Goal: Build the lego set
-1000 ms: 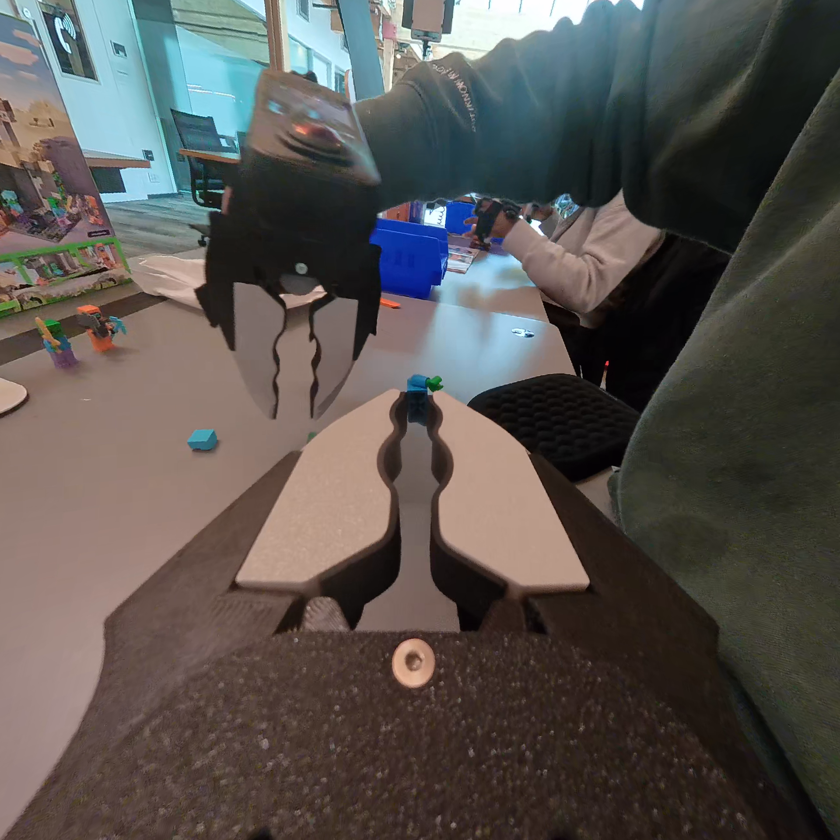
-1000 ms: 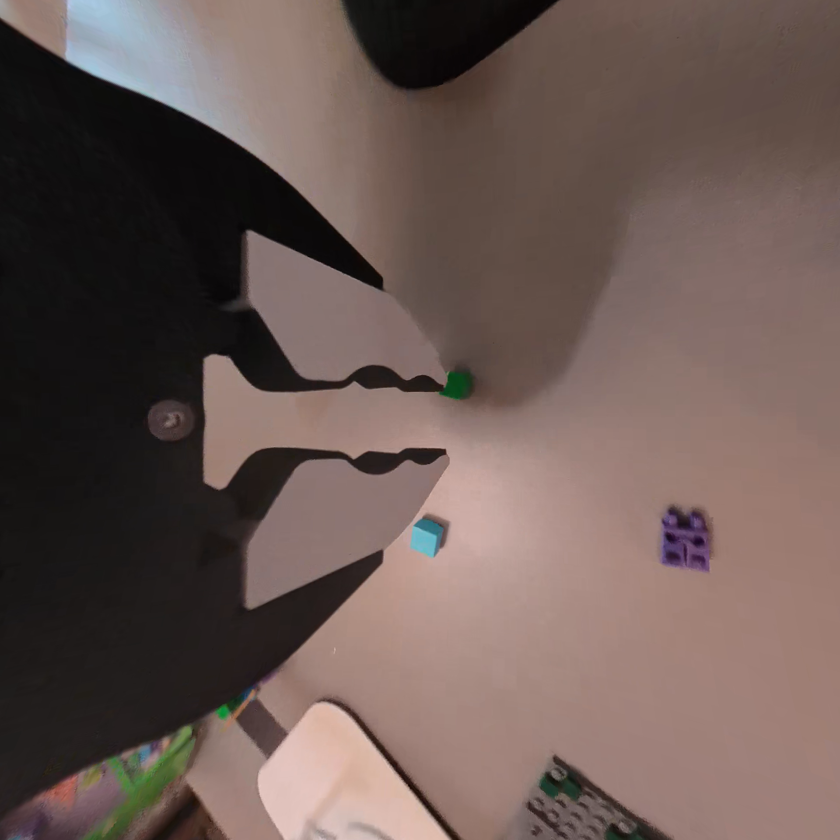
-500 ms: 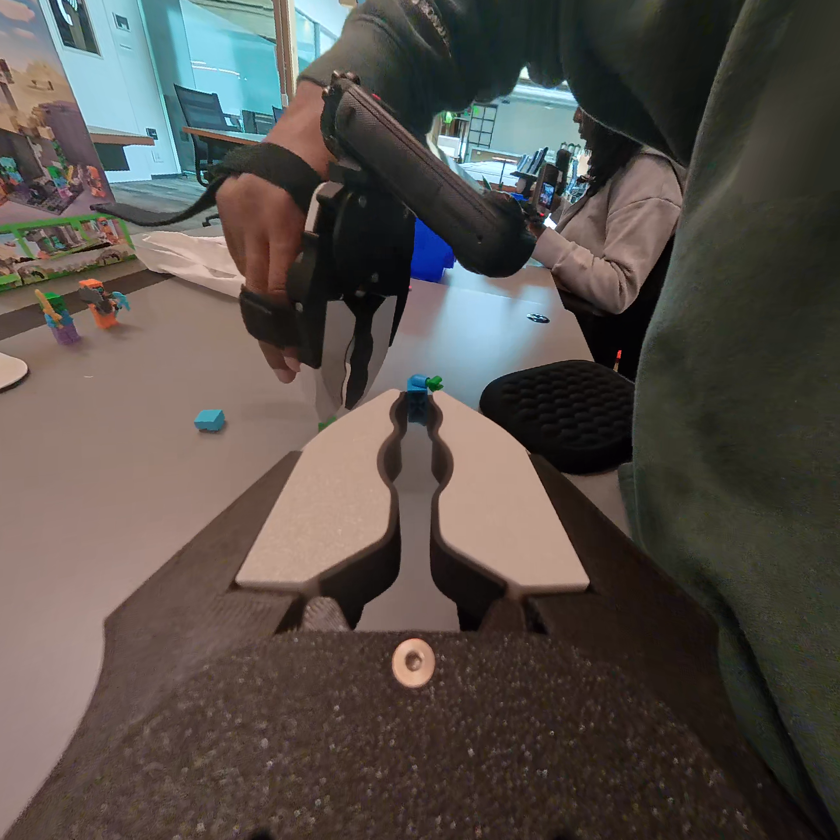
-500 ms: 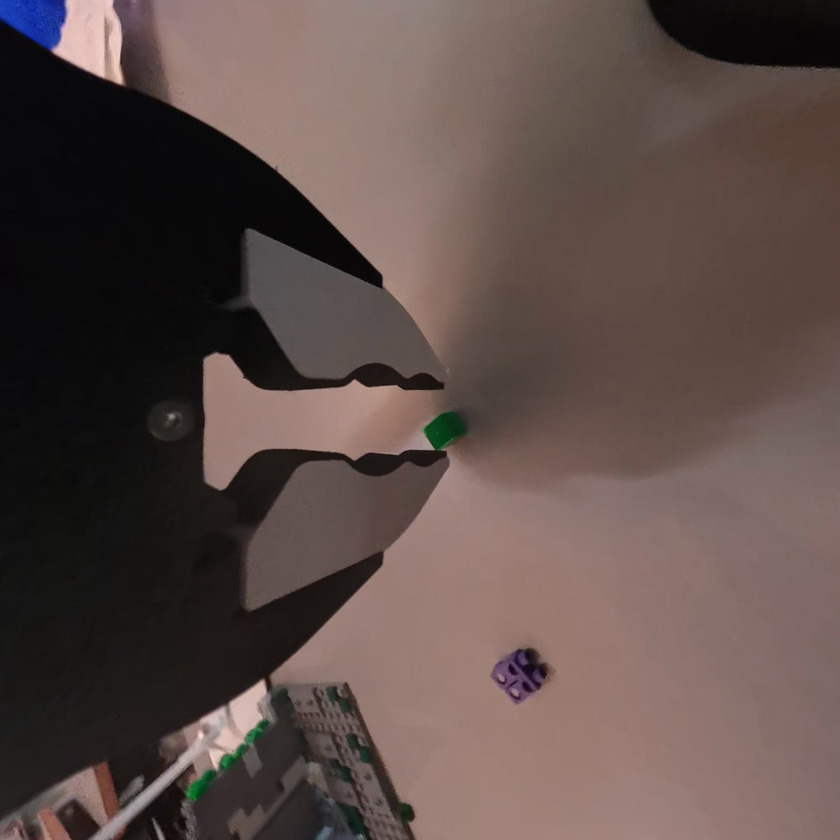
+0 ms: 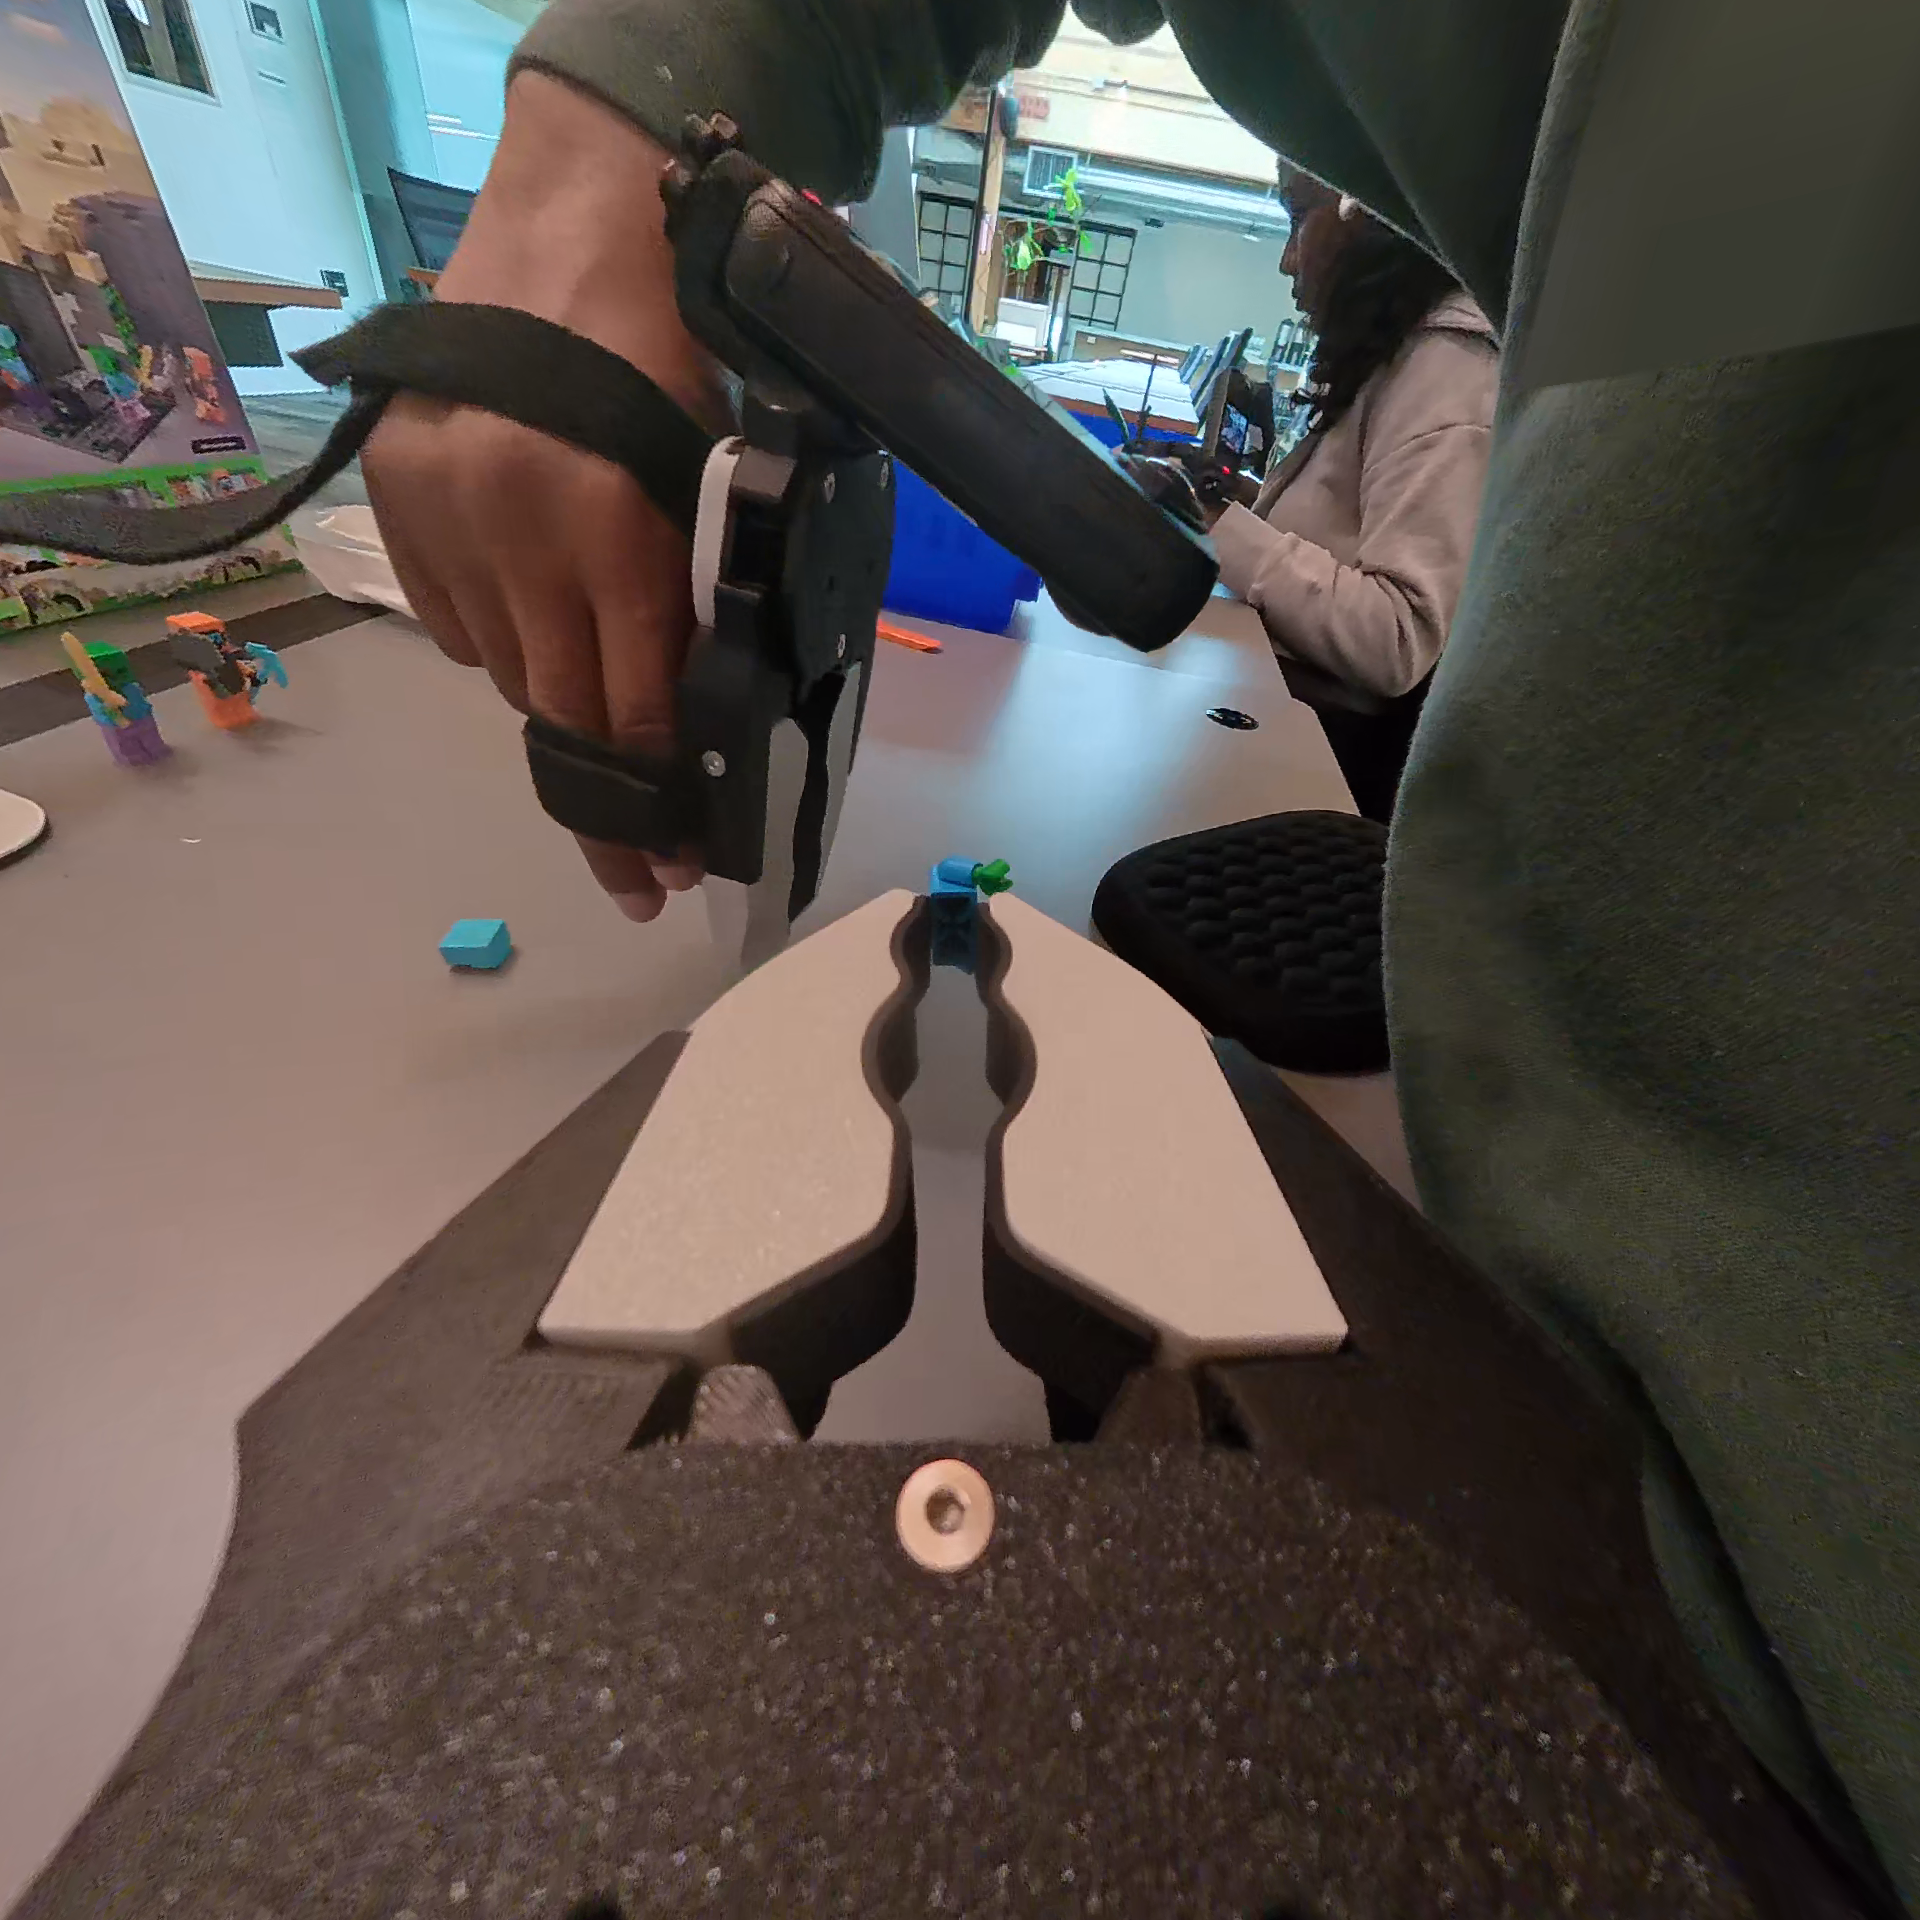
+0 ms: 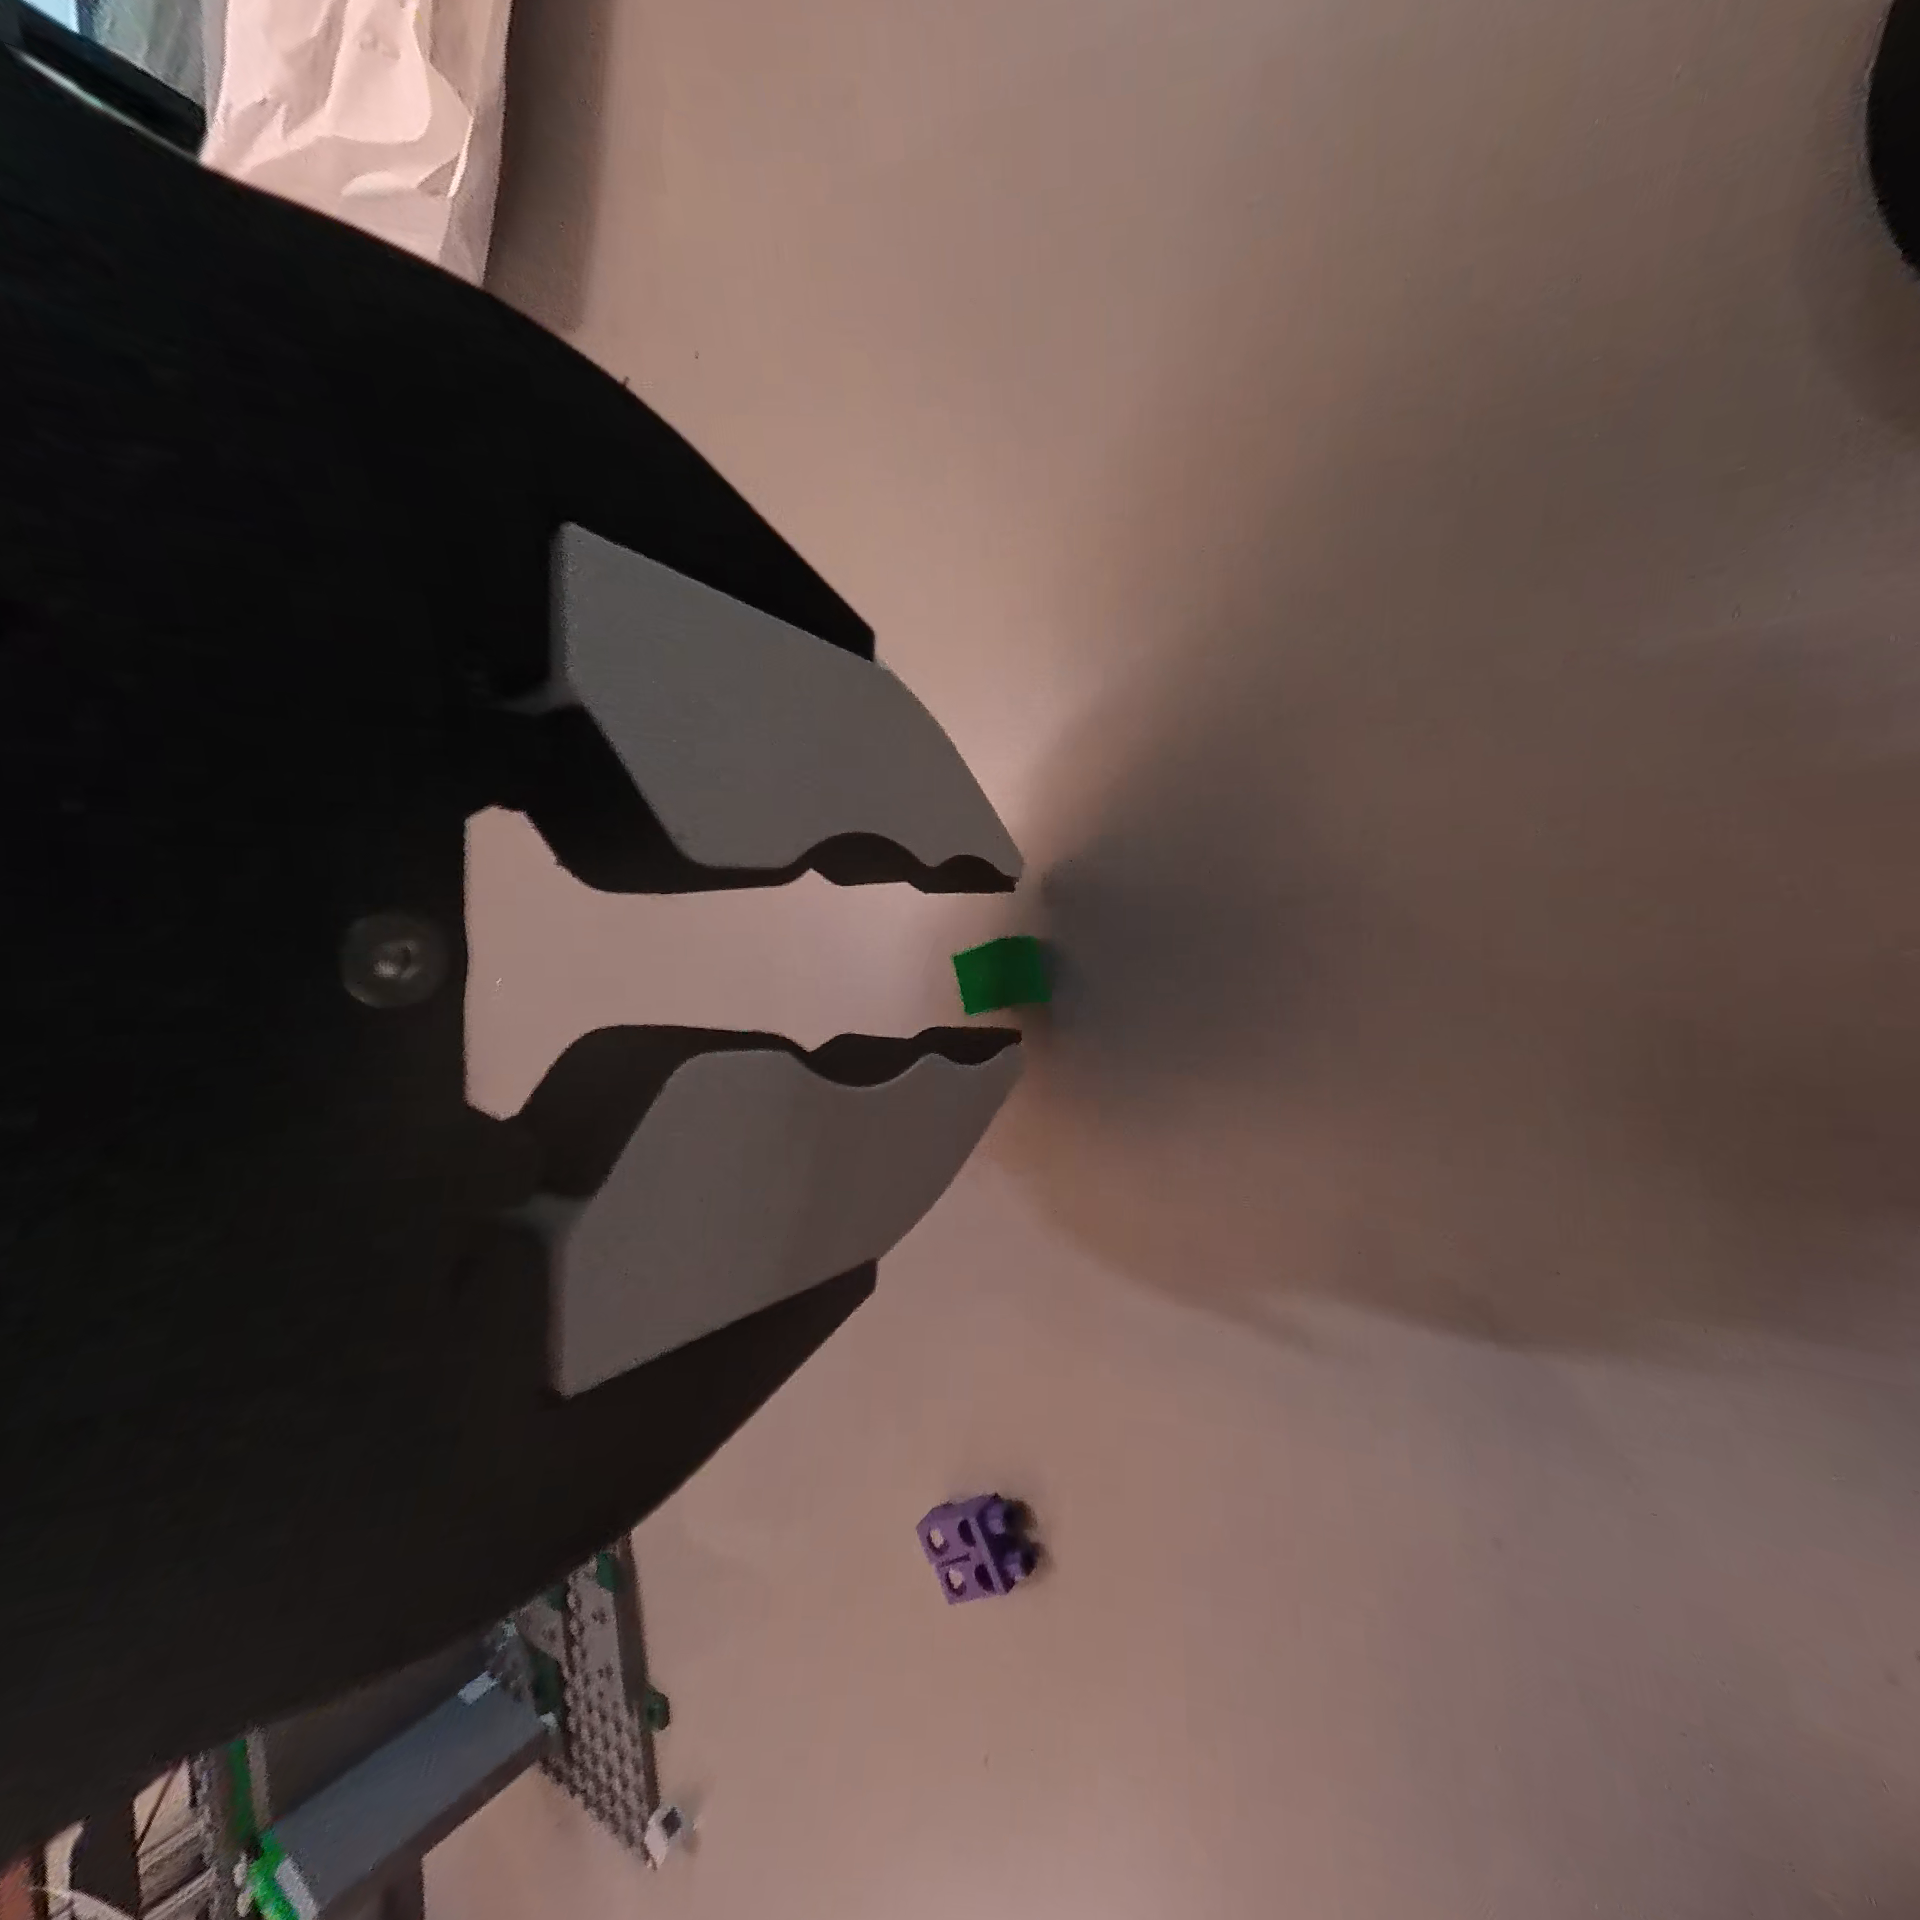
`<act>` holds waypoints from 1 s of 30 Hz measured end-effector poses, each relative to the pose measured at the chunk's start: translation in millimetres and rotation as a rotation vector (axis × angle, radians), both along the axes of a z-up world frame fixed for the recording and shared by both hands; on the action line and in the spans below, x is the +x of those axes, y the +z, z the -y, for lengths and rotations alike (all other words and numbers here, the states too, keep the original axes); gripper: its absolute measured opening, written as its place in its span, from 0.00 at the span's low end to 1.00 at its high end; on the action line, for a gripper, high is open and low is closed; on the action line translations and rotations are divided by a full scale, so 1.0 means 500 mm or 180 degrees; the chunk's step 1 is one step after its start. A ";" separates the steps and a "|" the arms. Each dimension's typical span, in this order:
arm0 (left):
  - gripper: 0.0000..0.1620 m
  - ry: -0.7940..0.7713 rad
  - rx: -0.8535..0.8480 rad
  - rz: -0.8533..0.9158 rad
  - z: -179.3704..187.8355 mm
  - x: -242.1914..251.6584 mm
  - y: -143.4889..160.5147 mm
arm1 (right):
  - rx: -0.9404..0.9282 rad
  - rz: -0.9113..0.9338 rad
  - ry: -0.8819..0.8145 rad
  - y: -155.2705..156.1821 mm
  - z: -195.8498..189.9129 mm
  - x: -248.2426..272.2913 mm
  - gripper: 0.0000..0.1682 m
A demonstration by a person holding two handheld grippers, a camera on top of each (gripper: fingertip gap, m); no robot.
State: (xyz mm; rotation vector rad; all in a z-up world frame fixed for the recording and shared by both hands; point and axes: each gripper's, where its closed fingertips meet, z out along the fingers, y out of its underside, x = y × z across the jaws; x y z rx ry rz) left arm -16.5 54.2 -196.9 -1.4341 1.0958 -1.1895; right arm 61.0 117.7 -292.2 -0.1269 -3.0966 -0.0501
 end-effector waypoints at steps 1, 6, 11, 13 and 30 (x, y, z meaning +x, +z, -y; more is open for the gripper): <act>0.05 -0.0001 0.0003 -0.0002 0.000 0.000 0.000 | 0.0001 0.0008 0.0022 0.000 -0.002 -0.001 0.14; 0.05 0.0004 0.0008 -0.0012 -0.001 0.000 -0.001 | -0.0007 0.0030 0.0099 -0.002 -0.003 -0.004 0.12; 0.05 0.0004 0.0007 -0.0029 -0.001 0.001 -0.004 | -0.0079 0.0033 -0.0157 0.006 -0.002 -0.004 0.07; 0.05 0.0026 -0.0016 -0.0038 -0.004 0.001 -0.005 | -0.0273 0.0019 -0.0622 0.022 0.006 -0.010 0.07; 0.05 0.0363 -0.0302 0.0171 -0.036 -0.011 0.011 | -0.2939 -0.1282 -0.4533 0.208 0.053 -0.153 0.07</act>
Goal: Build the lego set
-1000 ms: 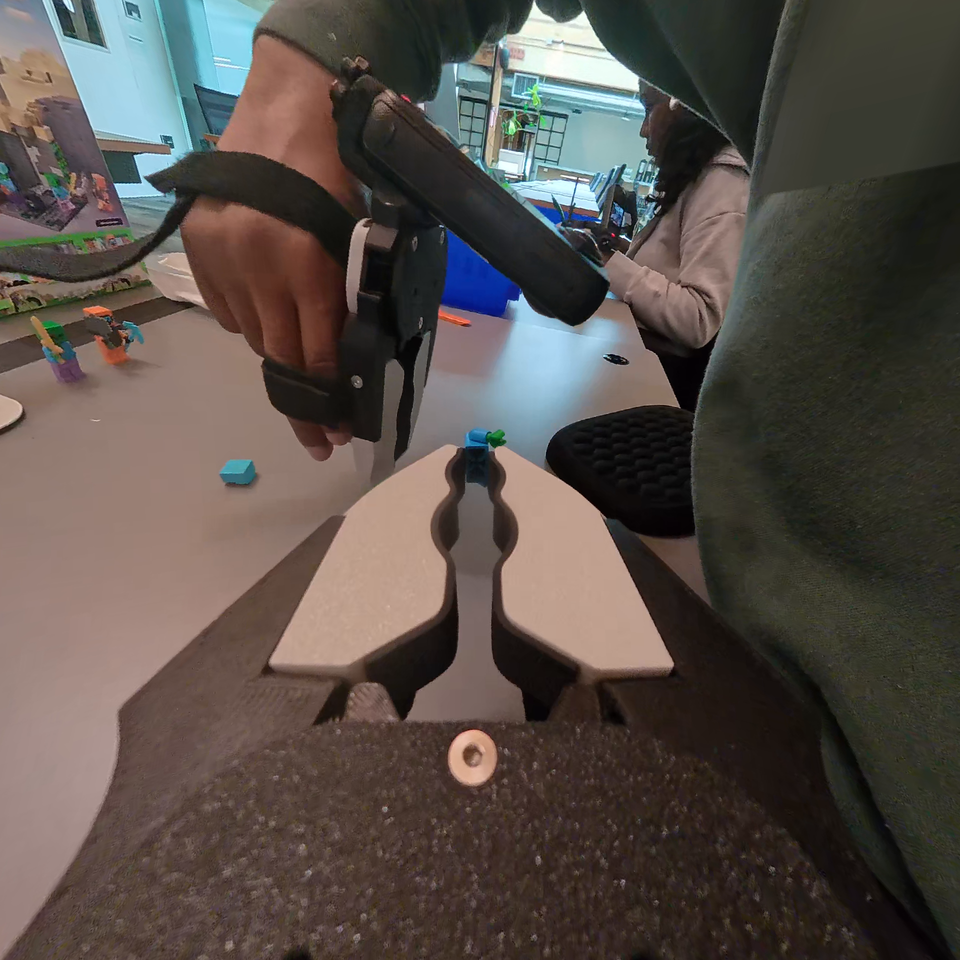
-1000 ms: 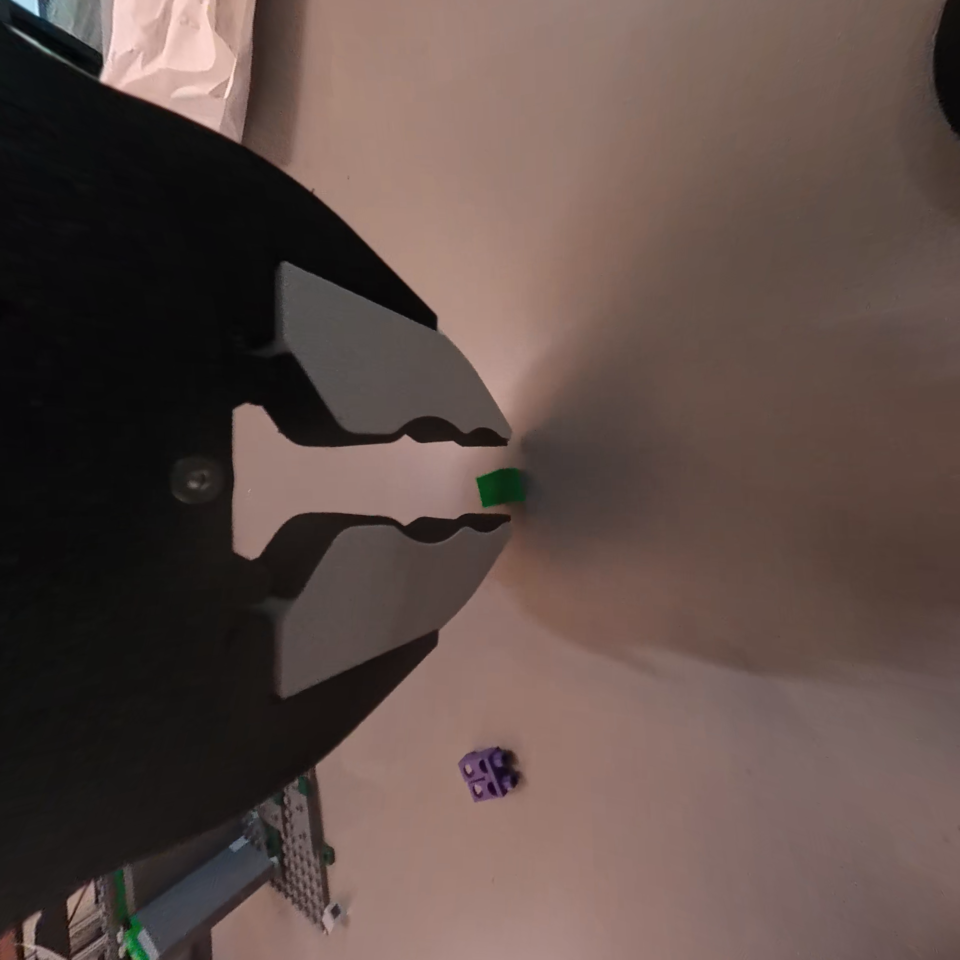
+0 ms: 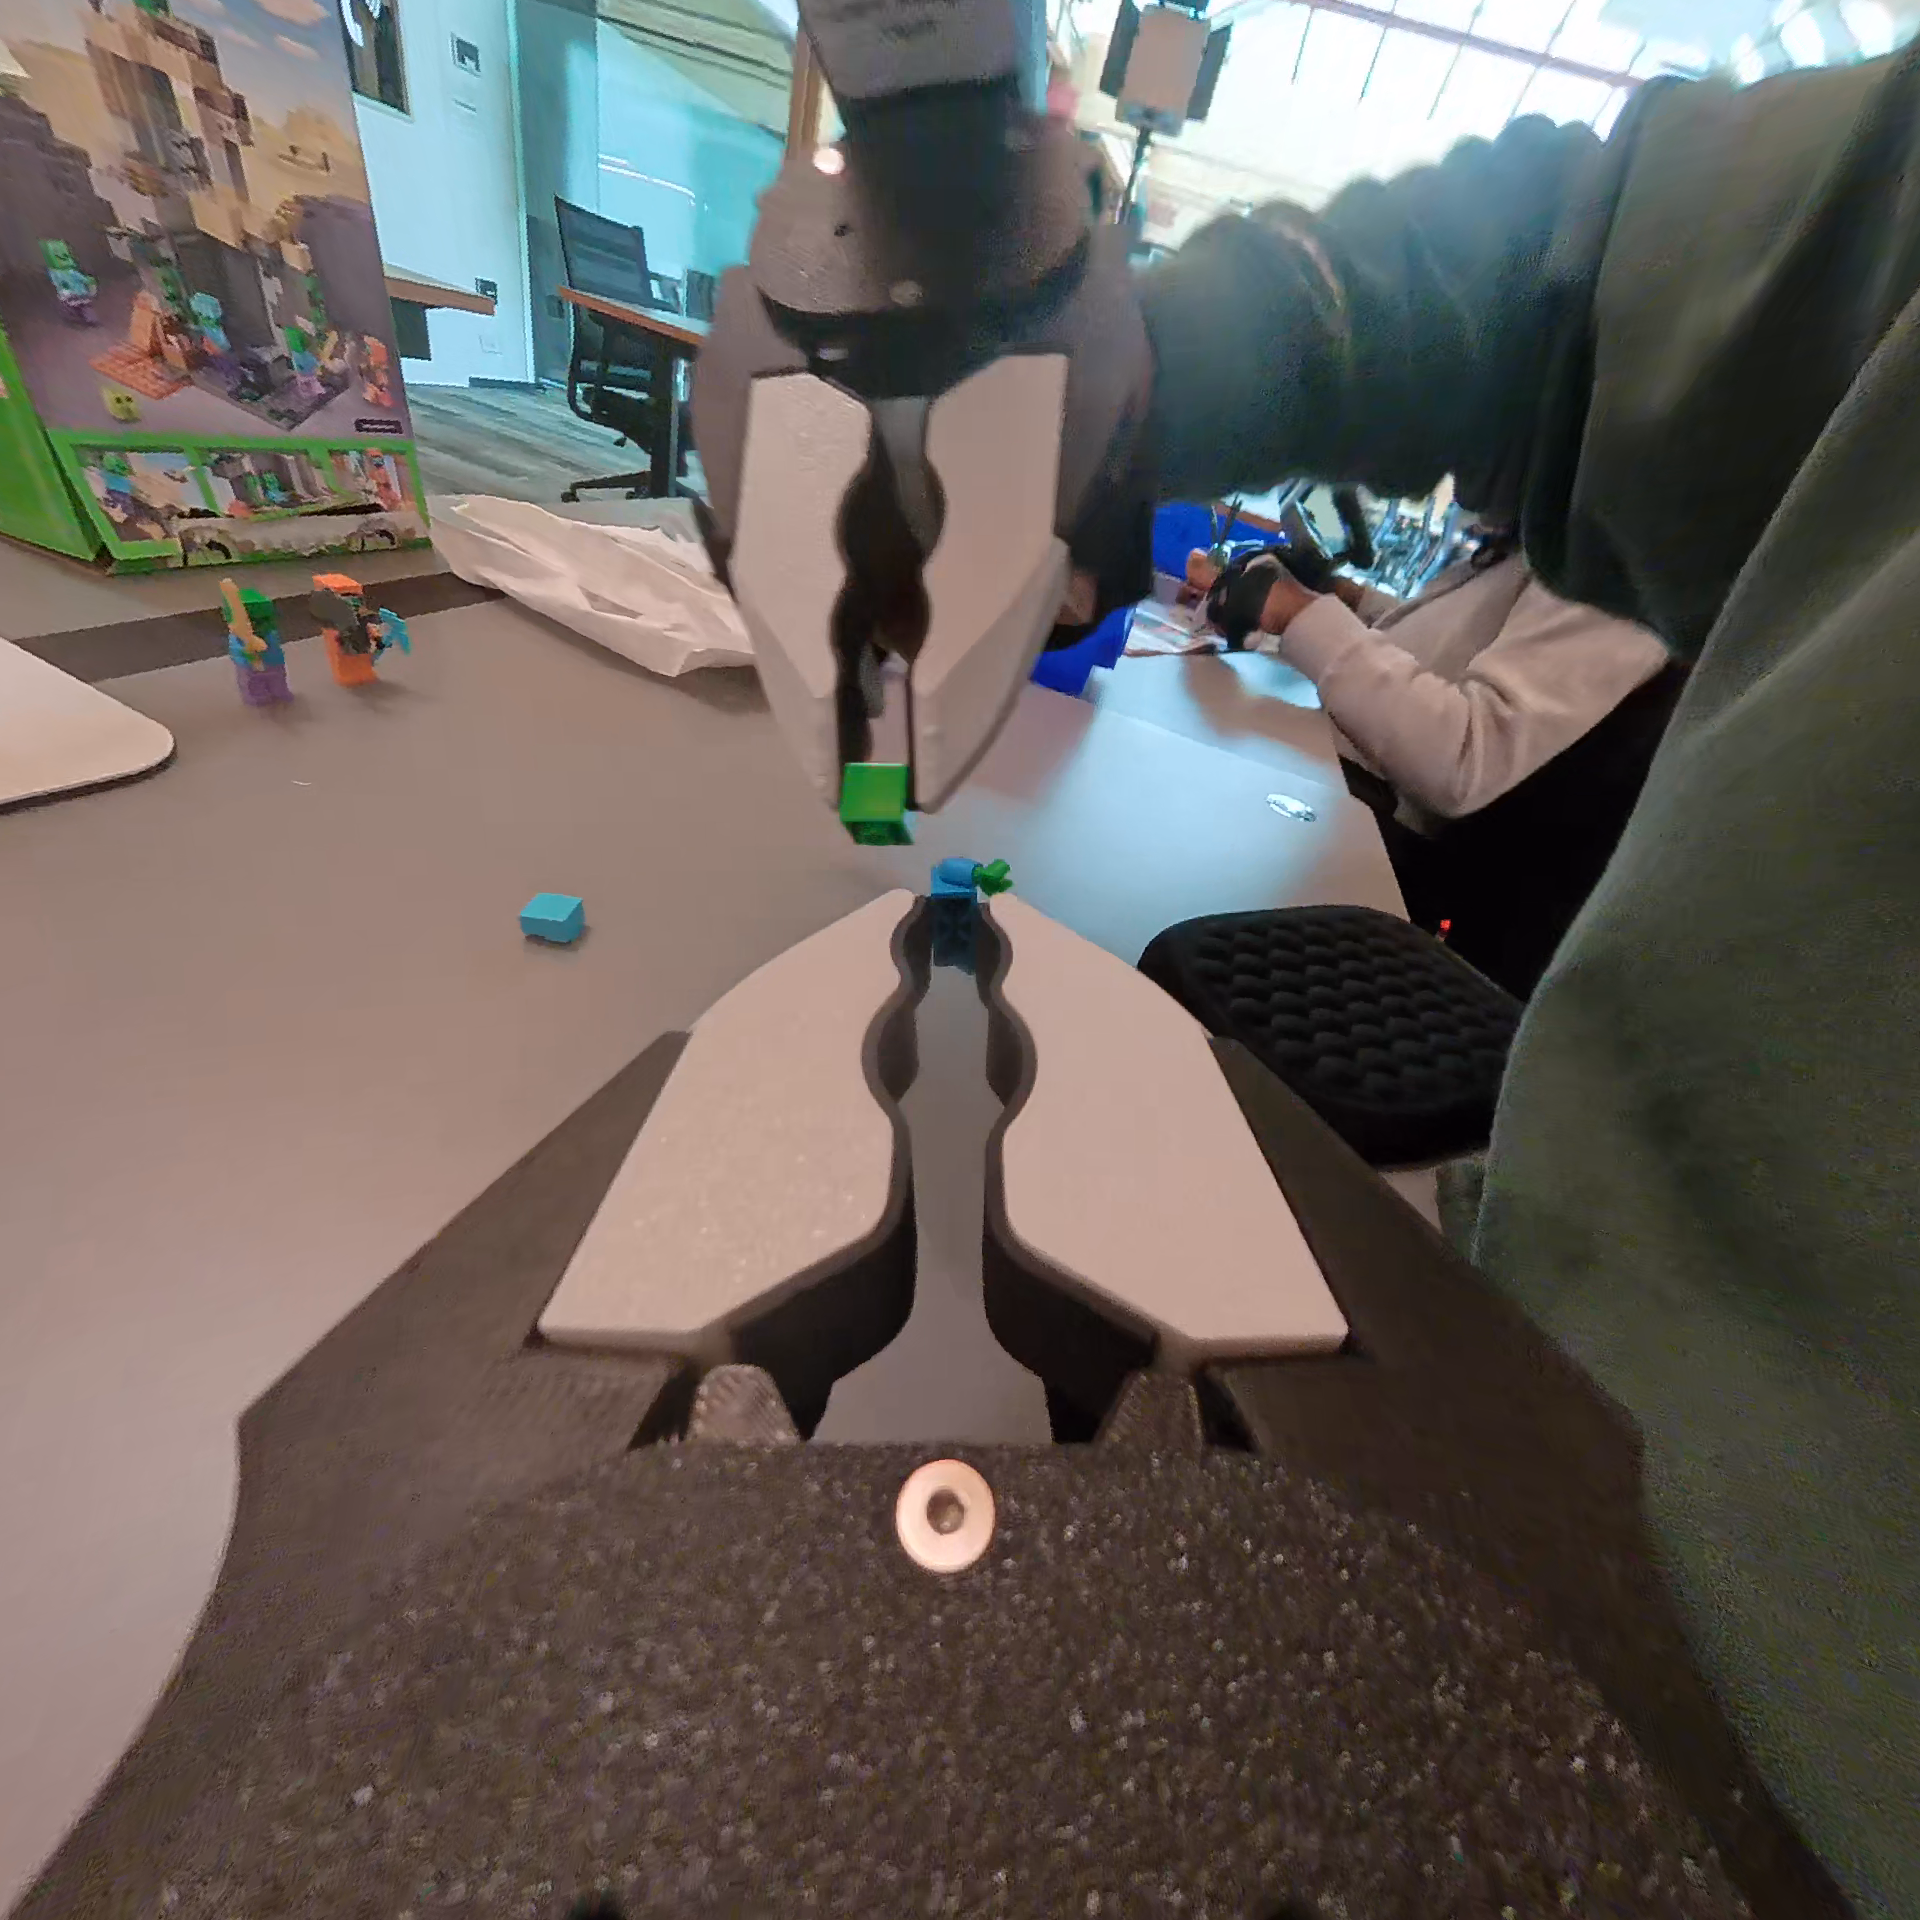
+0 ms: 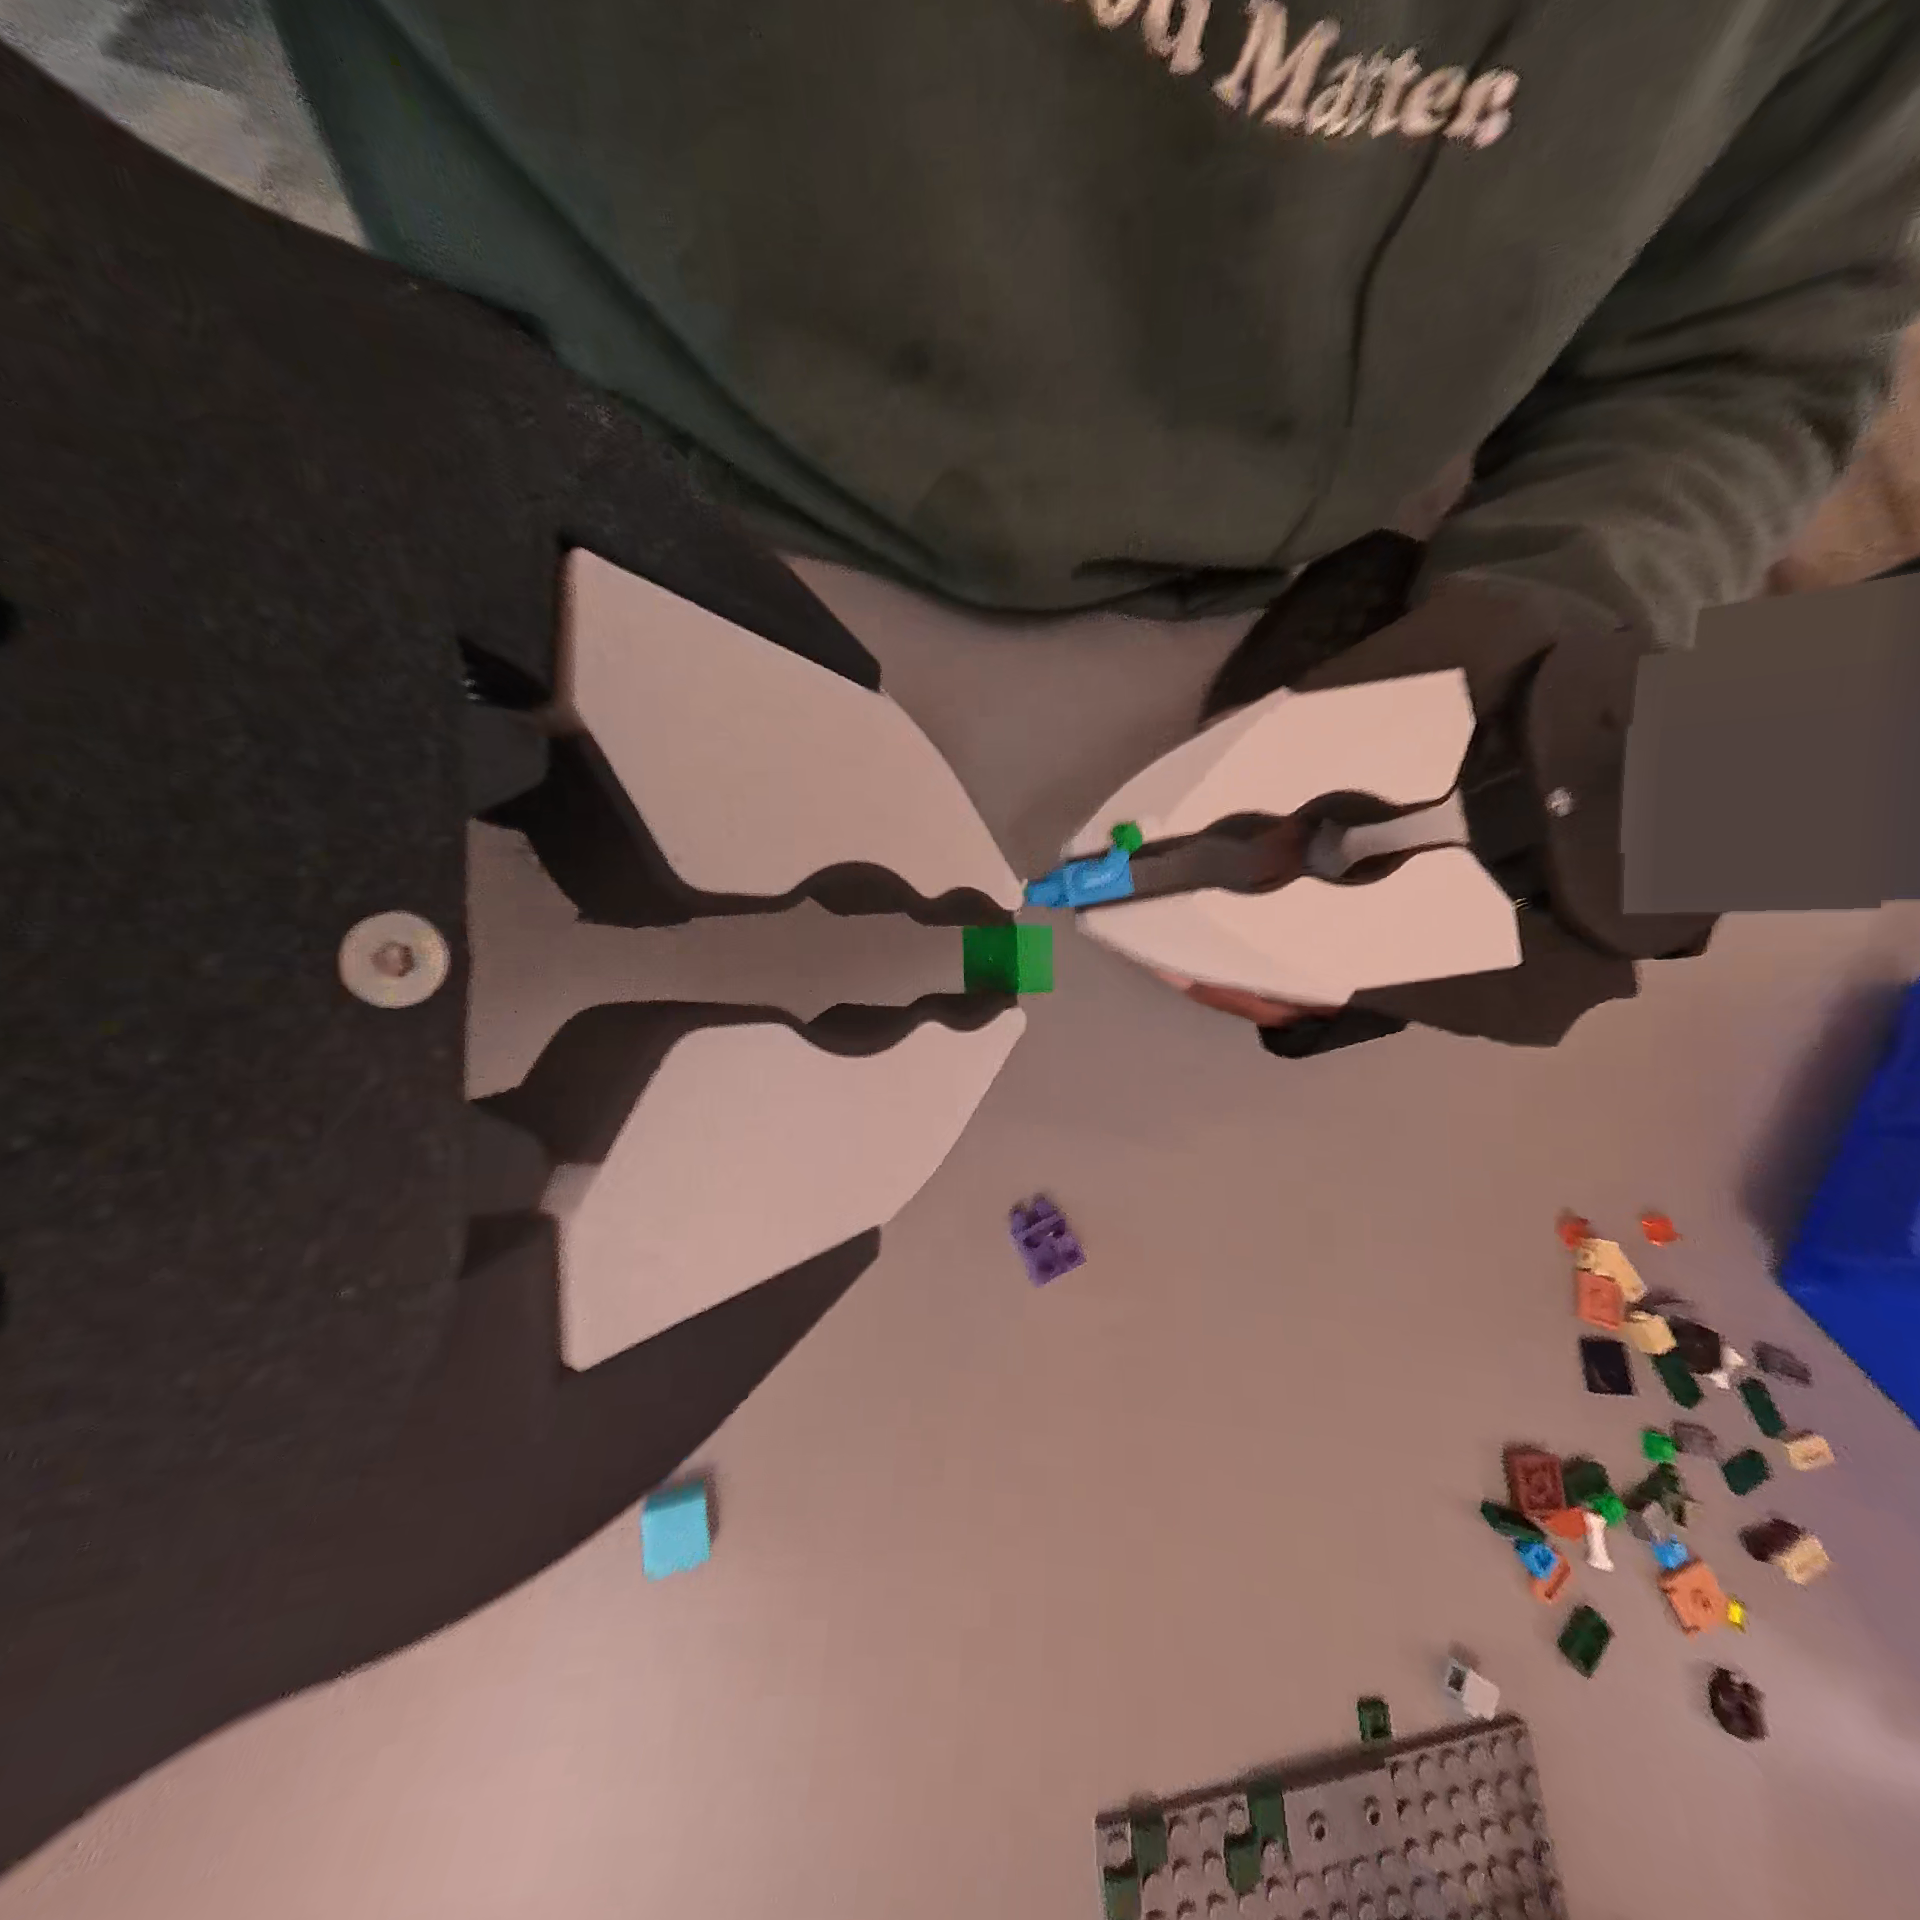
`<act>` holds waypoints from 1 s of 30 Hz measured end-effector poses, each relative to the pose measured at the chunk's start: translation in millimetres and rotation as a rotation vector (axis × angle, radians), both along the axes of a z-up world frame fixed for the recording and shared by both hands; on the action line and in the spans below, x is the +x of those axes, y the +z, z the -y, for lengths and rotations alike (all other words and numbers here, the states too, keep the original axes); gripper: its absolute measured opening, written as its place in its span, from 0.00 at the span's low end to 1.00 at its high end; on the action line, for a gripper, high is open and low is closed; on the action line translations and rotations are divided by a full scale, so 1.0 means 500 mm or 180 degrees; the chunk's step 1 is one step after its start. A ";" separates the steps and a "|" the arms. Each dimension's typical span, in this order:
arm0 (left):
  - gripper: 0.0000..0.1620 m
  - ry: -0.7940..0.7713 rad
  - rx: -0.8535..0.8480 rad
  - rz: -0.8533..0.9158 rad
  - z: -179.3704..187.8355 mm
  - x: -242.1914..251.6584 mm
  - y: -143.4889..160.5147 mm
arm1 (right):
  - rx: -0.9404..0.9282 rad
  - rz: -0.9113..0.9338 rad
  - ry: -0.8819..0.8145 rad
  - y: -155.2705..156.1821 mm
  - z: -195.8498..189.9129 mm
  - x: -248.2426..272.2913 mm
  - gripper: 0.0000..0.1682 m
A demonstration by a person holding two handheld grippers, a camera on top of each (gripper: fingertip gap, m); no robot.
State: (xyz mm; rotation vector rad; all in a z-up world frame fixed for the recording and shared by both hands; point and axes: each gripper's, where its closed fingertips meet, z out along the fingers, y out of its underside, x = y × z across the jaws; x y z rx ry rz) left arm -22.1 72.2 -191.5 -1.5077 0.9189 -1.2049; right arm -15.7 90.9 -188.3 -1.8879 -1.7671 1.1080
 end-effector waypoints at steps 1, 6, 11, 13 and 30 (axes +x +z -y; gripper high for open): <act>0.05 -0.0001 -0.0035 0.0033 -0.001 -0.001 0.002 | -0.0041 -0.0095 -0.0087 0.008 0.006 -0.004 0.07; 0.05 -0.0074 -0.0197 0.0216 0.003 -0.002 0.013 | -0.0094 -0.0354 -0.0317 0.034 0.029 -0.008 0.07; 0.05 -0.0185 -0.0273 0.0473 0.014 -0.003 0.034 | -0.0140 -0.0631 -0.0471 0.056 0.042 -0.009 0.07; 0.05 -0.0231 -0.0294 0.0607 0.018 -0.006 0.047 | -0.0167 -0.0750 -0.0522 0.060 0.047 -0.007 0.07; 0.05 -0.0392 -0.0171 0.0865 0.039 -0.014 0.081 | -0.0538 -0.1331 -0.0603 0.079 0.070 -0.013 0.07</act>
